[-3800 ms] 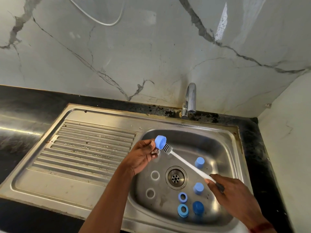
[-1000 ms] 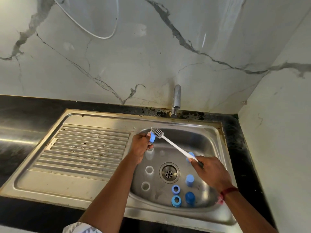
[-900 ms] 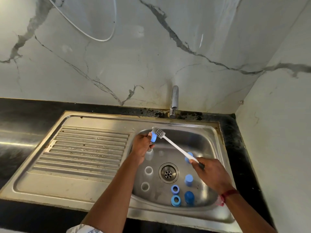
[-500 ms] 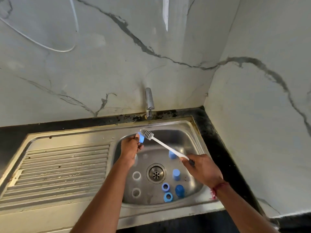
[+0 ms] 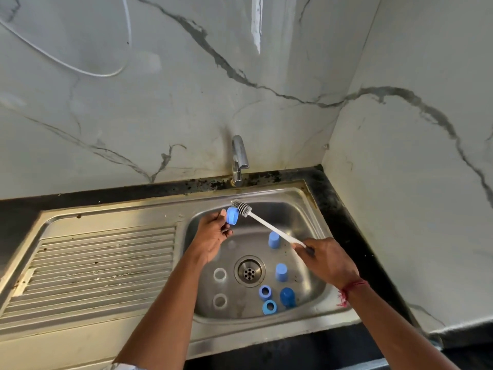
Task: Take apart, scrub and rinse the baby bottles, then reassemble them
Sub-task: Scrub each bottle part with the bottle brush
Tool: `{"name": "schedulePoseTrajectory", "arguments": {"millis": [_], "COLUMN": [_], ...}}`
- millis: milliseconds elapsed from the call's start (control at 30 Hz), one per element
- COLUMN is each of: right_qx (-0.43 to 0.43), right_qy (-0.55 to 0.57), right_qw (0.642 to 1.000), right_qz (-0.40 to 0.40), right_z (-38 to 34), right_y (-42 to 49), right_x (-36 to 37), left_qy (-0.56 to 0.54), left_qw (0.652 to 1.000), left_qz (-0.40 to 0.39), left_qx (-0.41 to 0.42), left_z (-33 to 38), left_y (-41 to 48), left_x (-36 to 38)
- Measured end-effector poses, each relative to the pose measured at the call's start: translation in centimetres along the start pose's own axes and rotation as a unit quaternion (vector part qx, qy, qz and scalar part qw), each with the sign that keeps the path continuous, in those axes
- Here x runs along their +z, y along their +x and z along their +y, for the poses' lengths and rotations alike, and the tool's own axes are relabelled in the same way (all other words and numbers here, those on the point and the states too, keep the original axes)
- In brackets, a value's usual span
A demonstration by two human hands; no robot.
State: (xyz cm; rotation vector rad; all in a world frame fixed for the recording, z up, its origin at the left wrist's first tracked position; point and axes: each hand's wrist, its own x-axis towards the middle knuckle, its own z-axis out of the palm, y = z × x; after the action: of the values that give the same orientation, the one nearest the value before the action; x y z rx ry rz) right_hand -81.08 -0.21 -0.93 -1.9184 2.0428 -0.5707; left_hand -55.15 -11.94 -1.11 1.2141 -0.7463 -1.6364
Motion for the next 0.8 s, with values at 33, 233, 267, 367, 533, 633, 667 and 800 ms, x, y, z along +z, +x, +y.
{"name": "schedulePoseTrajectory", "arguments": {"millis": [33, 233, 267, 367, 533, 633, 667, 800], "right_qx": [0.0, 0.01, 0.014, 0.007, -0.013, -0.006, -0.003, -0.003], "right_qy": [0.003, 0.033, 0.04, 0.051, 0.063, 0.073, 0.075, 0.09], "right_qw": [1.0, 0.999, 0.999, 0.998, 0.998, 0.997, 0.997, 0.995], "right_qz": [0.001, -0.028, -0.034, -0.032, -0.01, -0.019, -0.024, -0.038], "right_z": [0.2, 1.0, 1.2, 1.9, 1.7, 1.4, 1.4, 1.1], "right_y": [0.1, 0.9, 1.1, 1.8, 3.4, 4.2, 4.4, 4.9], "right_x": [0.0, -0.1, 0.0, 0.0, 0.2, 0.3, 0.3, 0.2], "left_qy": [-0.02, -0.092, -0.097, -0.099, -0.12, -0.126, -0.124, -0.12], "left_qw": [1.0, 0.994, 0.993, 0.992, 0.992, 0.991, 0.992, 0.992], "left_qz": [-0.011, -0.061, -0.065, -0.074, -0.044, -0.034, -0.032, -0.016], "left_qx": [0.0, -0.009, -0.011, -0.012, -0.014, -0.012, -0.013, -0.02], "left_z": [0.0, -0.5, -0.5, -0.4, 0.3, 0.7, 0.8, 0.6], "left_y": [0.1, 1.0, 1.2, 2.2, 3.7, 4.3, 4.5, 4.9], "left_x": [-0.1, -0.9, -1.1, -1.3, -0.9, -0.7, -0.7, -0.8]}}
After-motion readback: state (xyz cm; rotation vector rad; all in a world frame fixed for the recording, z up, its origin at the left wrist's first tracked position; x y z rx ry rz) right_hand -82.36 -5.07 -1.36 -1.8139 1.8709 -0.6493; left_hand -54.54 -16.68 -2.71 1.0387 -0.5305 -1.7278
